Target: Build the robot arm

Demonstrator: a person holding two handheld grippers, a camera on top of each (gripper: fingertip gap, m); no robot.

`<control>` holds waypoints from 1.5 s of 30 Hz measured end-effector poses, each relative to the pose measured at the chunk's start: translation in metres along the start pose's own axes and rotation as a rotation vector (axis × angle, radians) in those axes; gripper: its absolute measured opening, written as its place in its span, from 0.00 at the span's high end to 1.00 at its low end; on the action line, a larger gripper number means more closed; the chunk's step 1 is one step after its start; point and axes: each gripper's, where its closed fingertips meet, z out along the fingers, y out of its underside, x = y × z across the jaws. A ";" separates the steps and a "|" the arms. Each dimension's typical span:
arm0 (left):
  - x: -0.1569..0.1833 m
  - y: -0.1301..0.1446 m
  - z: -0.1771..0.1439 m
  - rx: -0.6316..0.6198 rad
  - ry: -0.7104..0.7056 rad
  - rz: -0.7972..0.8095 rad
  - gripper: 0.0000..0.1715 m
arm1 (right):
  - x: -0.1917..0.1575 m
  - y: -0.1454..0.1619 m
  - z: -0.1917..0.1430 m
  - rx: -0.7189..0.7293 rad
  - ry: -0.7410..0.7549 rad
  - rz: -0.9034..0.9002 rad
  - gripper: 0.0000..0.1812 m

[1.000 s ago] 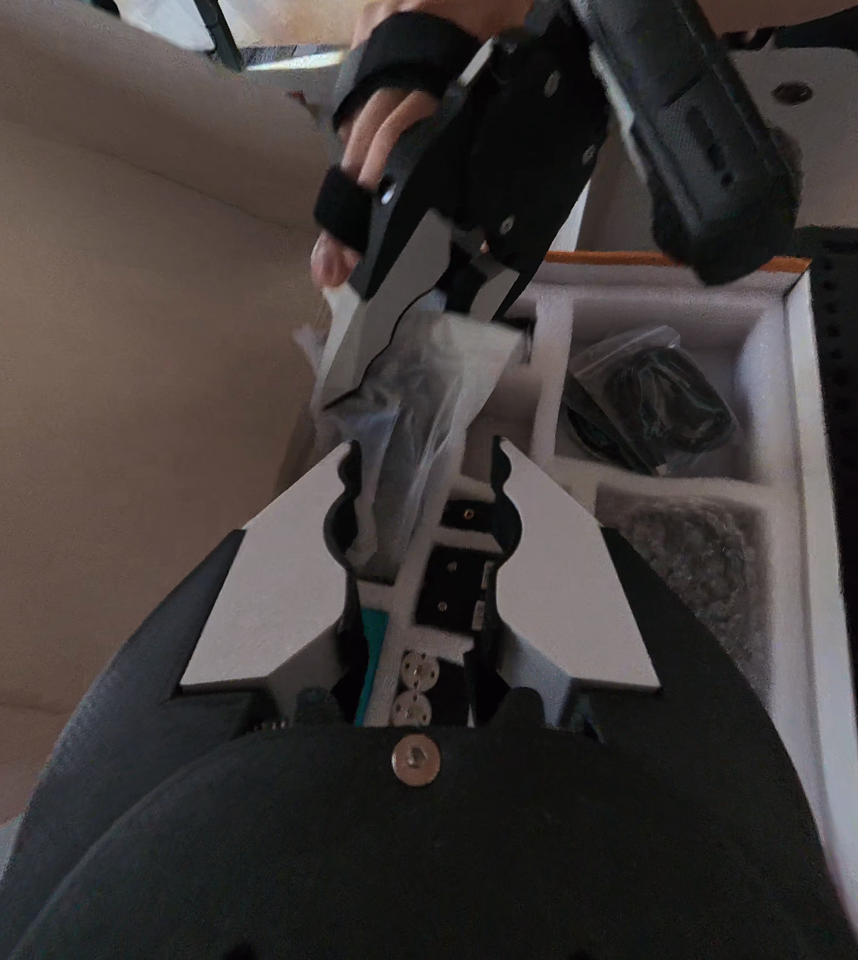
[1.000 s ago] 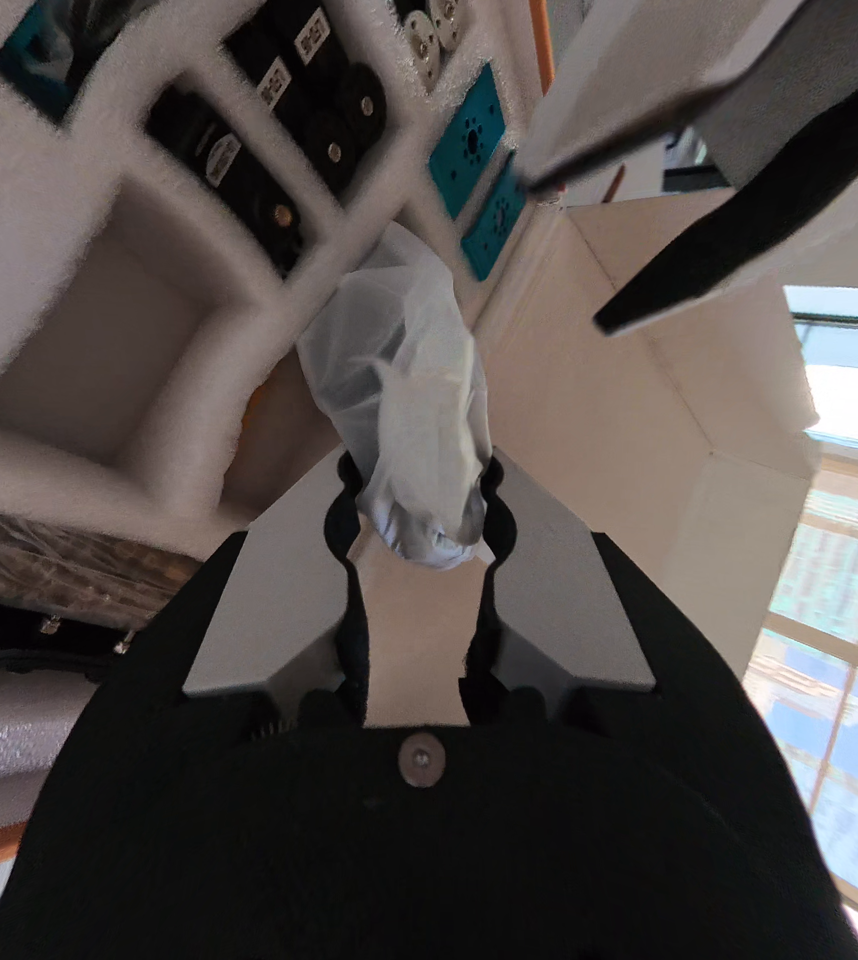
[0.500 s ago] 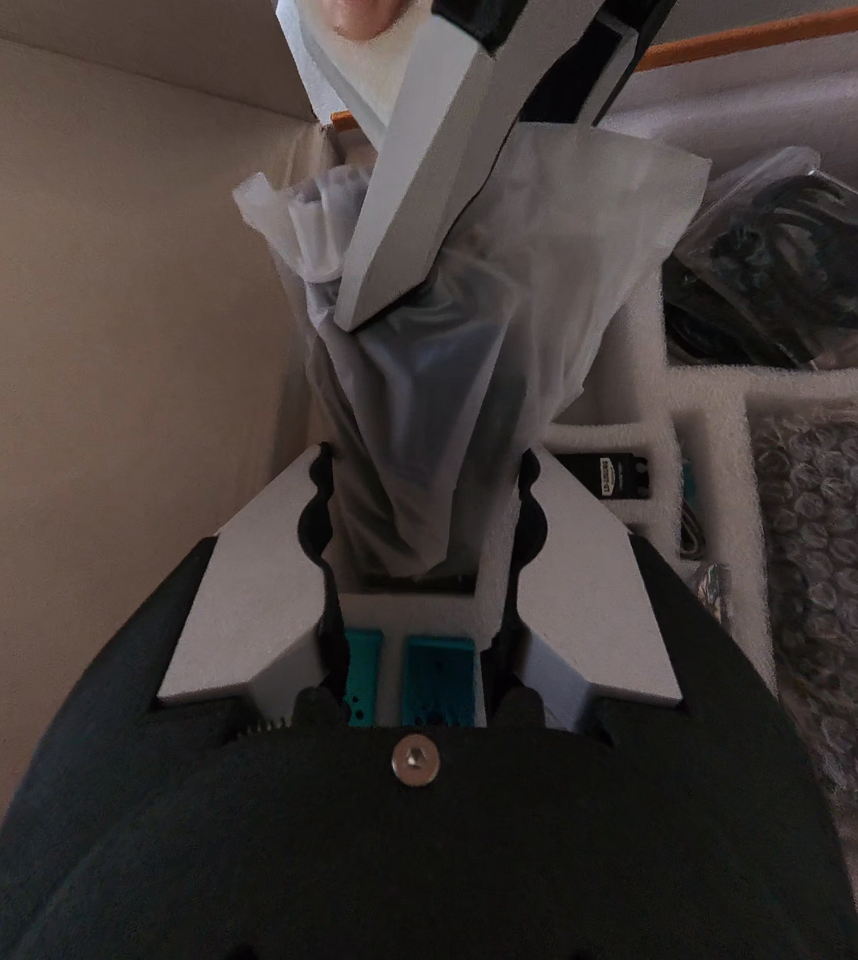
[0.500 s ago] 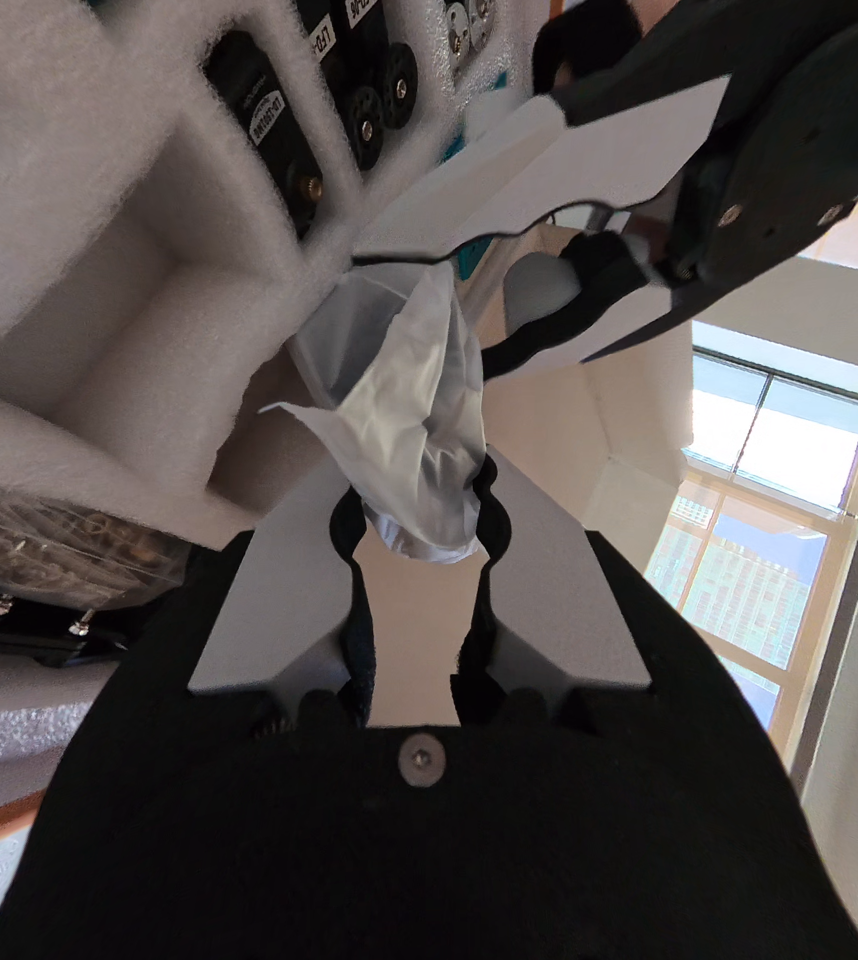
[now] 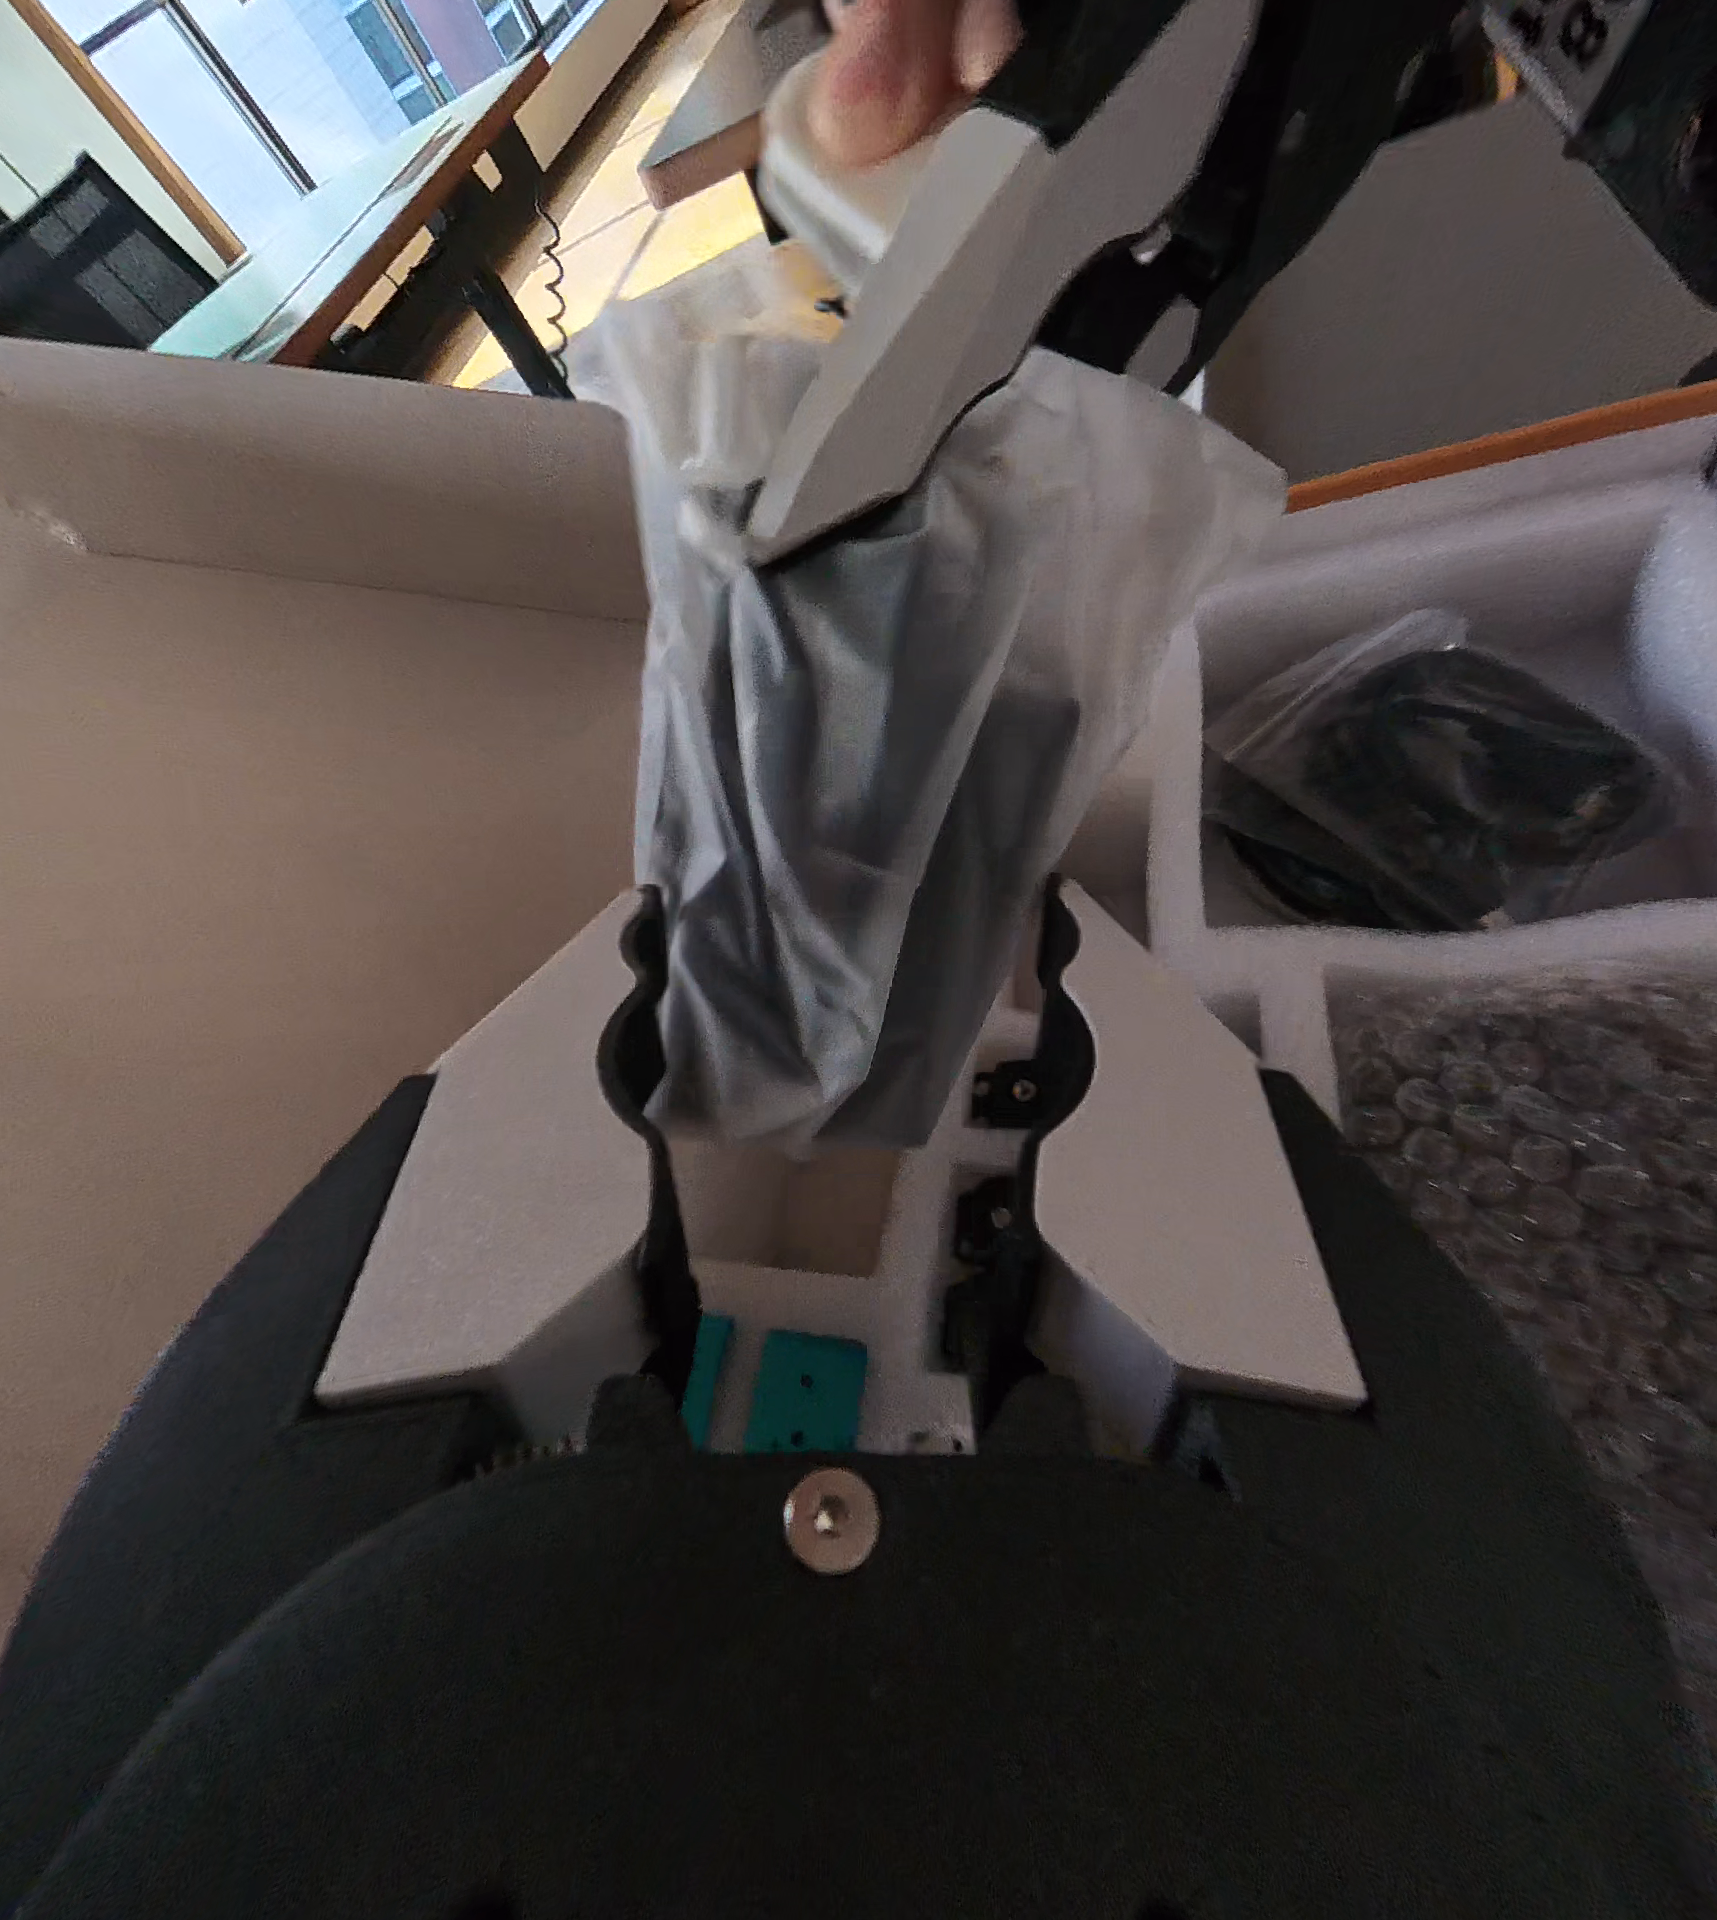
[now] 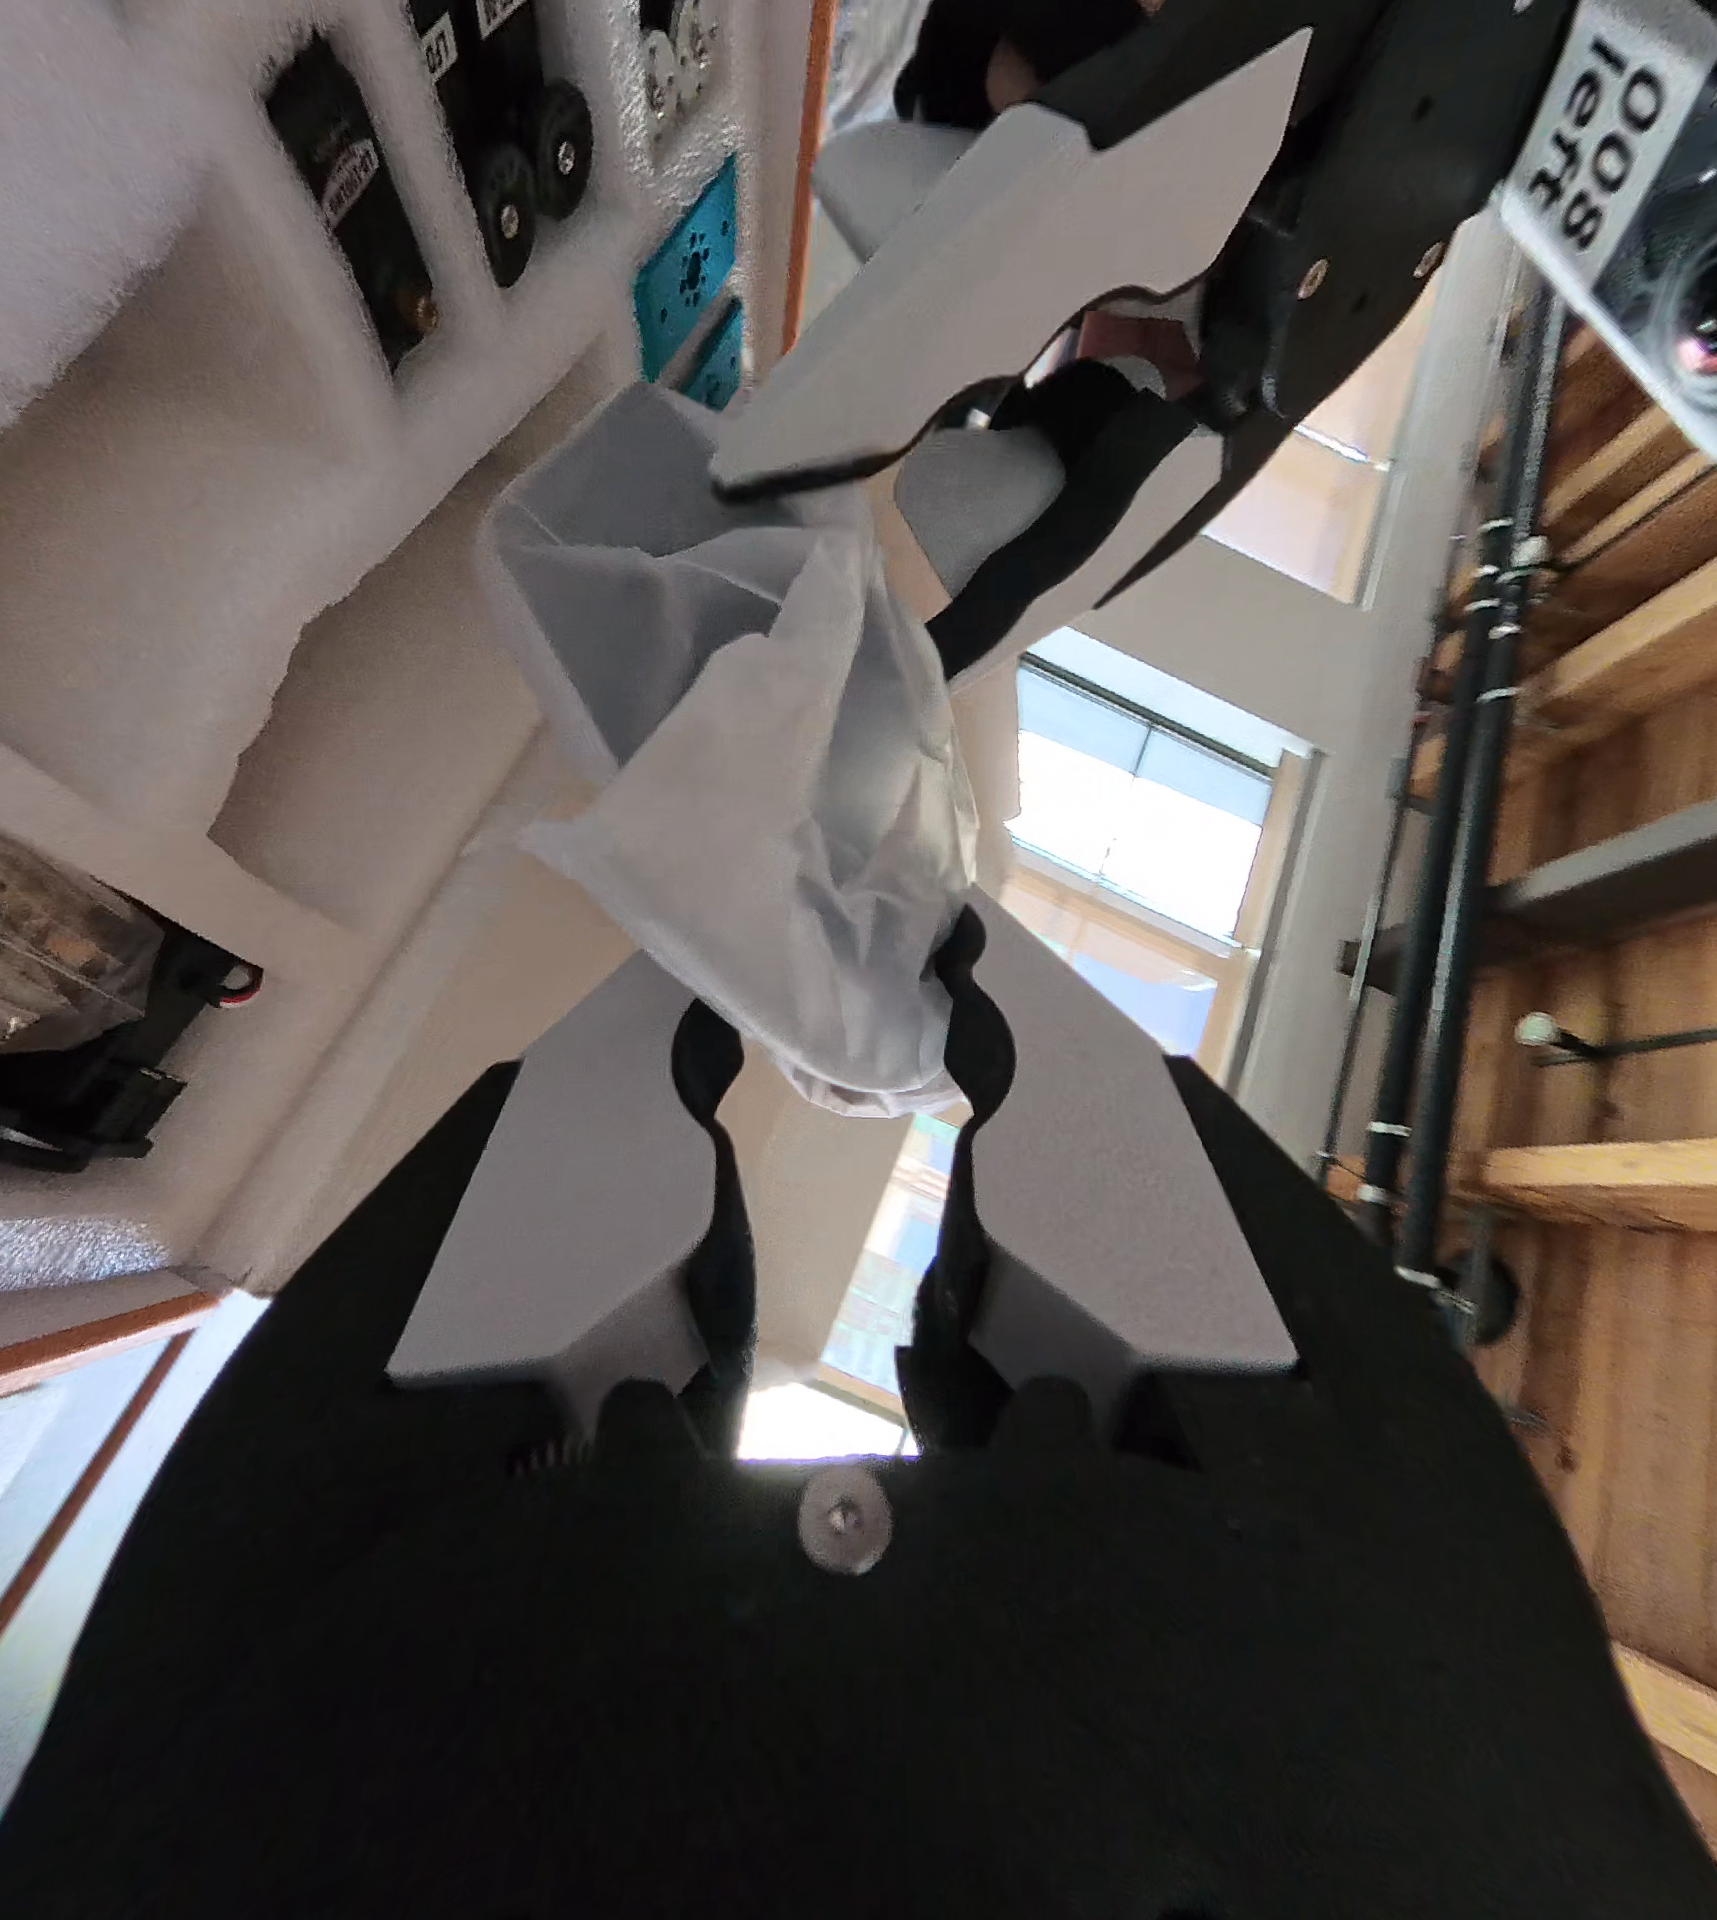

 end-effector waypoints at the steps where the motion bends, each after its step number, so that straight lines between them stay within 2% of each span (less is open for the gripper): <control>1: -0.001 0.001 -0.006 0.005 0.006 -0.040 0.53 | 0.002 -0.002 -0.005 -0.011 0.023 -0.011 0.81; 5: -0.016 0.013 -0.030 0.042 0.066 -0.318 0.43 | 0.011 -0.004 -0.023 -0.033 0.092 0.038 0.82; 8: -0.016 0.016 -0.042 0.119 0.228 -0.574 0.47 | 0.024 -0.006 -0.032 -0.048 0.142 0.053 0.82; 11: -0.014 -0.001 -0.053 0.277 0.400 -0.763 0.52 | 0.050 -0.007 -0.042 -0.043 0.228 0.125 0.82; 15: 0.005 -0.021 -0.056 0.336 0.570 -0.819 0.51 | 0.081 -0.005 -0.050 -0.021 0.318 0.256 0.82; 17: 0.022 -0.037 -0.060 0.367 0.694 -0.828 0.65 | 0.088 -0.003 -0.051 -0.019 0.349 0.298 0.83; 20: 0.018 -0.055 -0.063 0.465 0.671 -0.857 0.68 | 0.092 0.004 -0.053 -0.002 0.377 0.360 0.83; 23: 0.015 -0.065 -0.064 0.478 0.633 -0.926 0.69 | 0.087 0.012 -0.055 0.039 0.383 0.471 0.83; 26: 0.008 -0.073 -0.068 0.442 0.712 -1.187 0.69 | 0.078 0.019 -0.051 0.086 0.314 0.718 0.84; 29: -0.014 -0.078 -0.074 0.456 0.855 -1.575 0.69 | 0.077 0.025 -0.041 0.135 0.140 0.981 0.86; 31: -0.026 -0.077 -0.073 0.469 0.888 -1.704 0.67 | 0.078 0.030 -0.035 0.139 0.029 1.075 0.86; 32: -0.030 -0.077 -0.072 0.467 0.886 -1.733 0.70 | 0.076 0.032 -0.033 0.138 -0.011 1.097 0.87; 36: -0.029 -0.074 -0.068 0.431 0.865 -1.742 0.67 | 0.069 0.034 -0.032 0.131 -0.079 1.133 0.87; 39: -0.014 -0.057 -0.061 0.319 0.845 -1.648 0.70 | 0.058 0.026 -0.033 0.093 -0.036 1.017 0.87; 42: -0.014 -0.016 -0.058 0.201 0.670 -1.496 0.73 | 0.037 0.013 -0.020 0.051 -0.022 0.970 0.87; 45: -0.028 0.026 -0.072 0.116 0.440 -1.350 0.76 | 0.006 0.005 -0.002 0.016 -0.089 0.913 0.87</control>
